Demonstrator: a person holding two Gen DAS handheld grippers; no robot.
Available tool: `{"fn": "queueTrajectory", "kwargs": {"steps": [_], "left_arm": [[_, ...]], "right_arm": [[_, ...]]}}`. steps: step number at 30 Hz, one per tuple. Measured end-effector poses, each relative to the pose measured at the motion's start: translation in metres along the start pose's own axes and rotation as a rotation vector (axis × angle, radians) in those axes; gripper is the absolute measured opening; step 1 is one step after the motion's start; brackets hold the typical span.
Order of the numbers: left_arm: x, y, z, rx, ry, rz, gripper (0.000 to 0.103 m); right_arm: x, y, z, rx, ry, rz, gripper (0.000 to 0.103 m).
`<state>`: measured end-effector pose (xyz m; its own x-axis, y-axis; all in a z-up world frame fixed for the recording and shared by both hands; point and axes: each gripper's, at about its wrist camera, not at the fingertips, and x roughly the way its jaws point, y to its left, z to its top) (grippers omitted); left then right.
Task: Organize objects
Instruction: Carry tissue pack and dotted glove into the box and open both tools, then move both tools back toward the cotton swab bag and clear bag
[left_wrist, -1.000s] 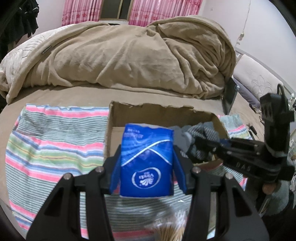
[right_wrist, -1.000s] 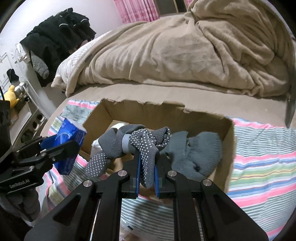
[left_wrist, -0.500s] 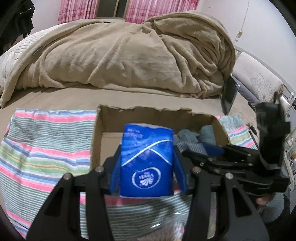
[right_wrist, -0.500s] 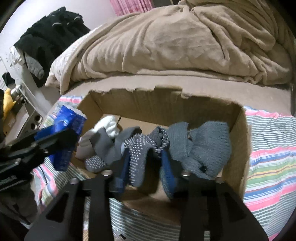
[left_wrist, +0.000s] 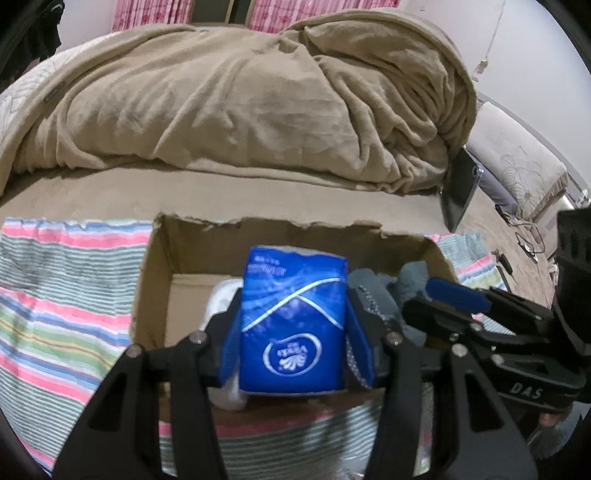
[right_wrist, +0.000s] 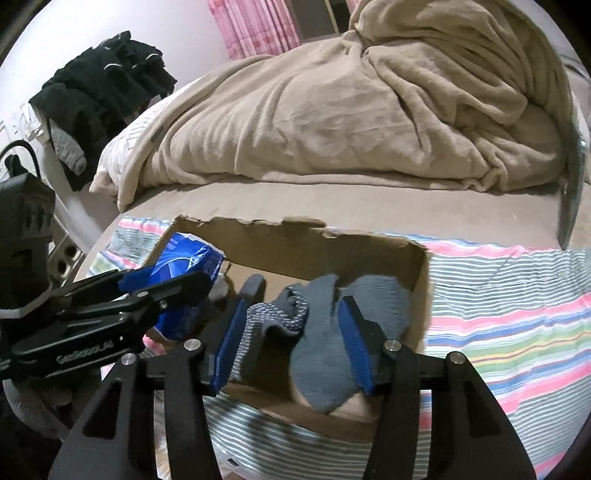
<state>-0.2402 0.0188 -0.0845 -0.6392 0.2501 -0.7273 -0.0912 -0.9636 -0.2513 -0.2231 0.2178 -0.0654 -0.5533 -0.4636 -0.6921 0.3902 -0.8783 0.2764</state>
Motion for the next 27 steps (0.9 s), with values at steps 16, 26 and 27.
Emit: {"fn": "queueTrajectory", "kwargs": {"steps": [16,26,27], "left_arm": [[-0.045,-0.003,-0.003,-0.006,-0.040,0.024,0.060],[-0.096,-0.008,-0.026,-0.007,-0.062,0.031,0.077],[-0.100,-0.007,-0.029,-0.011,-0.066,0.026,0.083]], "right_arm": [[-0.029,0.008,-0.011,-0.002,-0.017,-0.030,0.078],[-0.061,0.030,-0.026,-0.020,-0.032,-0.042,0.083],[-0.064,0.032,-0.028,-0.022,-0.032,-0.042,0.083]]}}
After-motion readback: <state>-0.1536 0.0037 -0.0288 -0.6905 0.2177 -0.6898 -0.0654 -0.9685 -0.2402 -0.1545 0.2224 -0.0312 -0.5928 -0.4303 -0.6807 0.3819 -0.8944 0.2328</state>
